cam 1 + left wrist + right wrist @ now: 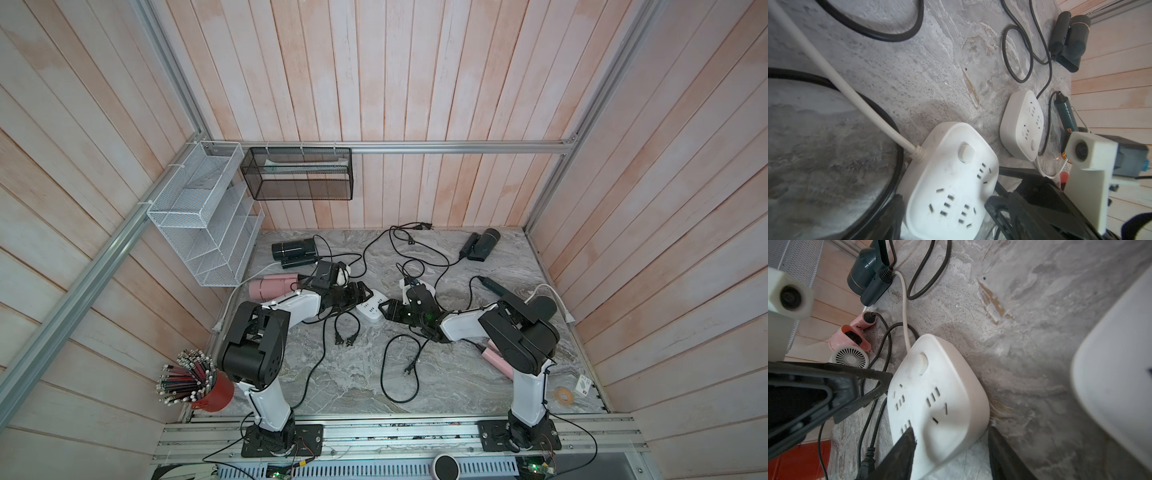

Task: Charge the blow dryers
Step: Move the socket to the center of the board.

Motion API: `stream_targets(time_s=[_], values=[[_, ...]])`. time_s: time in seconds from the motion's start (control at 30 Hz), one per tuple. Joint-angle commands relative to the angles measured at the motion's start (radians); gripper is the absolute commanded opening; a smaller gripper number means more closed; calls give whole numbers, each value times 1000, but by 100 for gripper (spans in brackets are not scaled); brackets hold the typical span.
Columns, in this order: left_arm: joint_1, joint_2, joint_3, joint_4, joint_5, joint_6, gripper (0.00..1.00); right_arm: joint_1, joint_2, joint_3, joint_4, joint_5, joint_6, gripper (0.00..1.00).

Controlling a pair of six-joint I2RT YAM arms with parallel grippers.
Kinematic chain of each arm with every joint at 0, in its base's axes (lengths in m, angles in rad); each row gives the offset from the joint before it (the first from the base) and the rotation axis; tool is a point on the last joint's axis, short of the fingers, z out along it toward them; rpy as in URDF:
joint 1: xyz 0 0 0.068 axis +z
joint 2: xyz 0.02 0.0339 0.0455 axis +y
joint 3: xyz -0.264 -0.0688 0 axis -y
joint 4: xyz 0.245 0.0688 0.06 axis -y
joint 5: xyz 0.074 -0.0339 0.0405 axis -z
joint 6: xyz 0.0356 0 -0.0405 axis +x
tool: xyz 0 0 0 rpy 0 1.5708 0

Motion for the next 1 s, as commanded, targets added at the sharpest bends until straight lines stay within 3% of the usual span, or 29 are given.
stream_targets(time_s=[0.0,0.73,0.97], values=[[-16,27,30,17,24,-7,82,-8,-14,26,-30,21,-14,58],[-32,97,122,42,-12,-37,82,-21,14,94,-83,81,-25,51],[-31,2,90,5,-55,-16,82,-22,-53,79,-131,115,-76,54]])
